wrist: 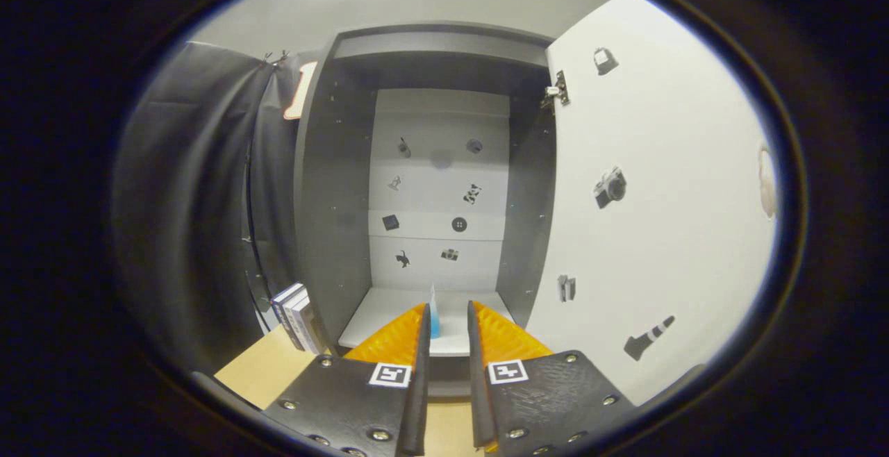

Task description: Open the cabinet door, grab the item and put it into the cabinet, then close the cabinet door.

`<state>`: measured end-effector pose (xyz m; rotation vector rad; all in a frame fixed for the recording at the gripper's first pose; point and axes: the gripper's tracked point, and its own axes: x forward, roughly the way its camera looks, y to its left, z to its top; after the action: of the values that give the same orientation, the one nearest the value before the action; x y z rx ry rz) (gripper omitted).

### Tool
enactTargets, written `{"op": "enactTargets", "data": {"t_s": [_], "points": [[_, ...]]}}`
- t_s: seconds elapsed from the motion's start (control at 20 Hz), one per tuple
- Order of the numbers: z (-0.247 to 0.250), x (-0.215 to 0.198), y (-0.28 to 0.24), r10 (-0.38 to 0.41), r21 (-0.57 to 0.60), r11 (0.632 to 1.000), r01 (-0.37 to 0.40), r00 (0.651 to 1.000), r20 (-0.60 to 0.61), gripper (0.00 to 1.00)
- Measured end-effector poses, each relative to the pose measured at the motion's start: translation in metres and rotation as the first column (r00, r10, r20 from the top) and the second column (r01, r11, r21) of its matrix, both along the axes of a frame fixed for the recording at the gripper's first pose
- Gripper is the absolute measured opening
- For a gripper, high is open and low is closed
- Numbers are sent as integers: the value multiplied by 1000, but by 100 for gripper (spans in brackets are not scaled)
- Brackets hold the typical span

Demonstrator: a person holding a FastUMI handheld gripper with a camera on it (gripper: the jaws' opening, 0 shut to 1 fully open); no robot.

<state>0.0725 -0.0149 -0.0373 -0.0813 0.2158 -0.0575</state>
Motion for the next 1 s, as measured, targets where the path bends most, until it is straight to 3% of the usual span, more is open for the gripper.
{"op": "enactTargets", "data": {"t_s": [0.25,0.55,1.0], "points": [[12,-43,-13,-42,-19,999,42,999,24,26],[28,-105,-51,-172,-17,985,173,984,54,26],[36,-190,-124,-414,-8,910,415,908,66,26]]}}
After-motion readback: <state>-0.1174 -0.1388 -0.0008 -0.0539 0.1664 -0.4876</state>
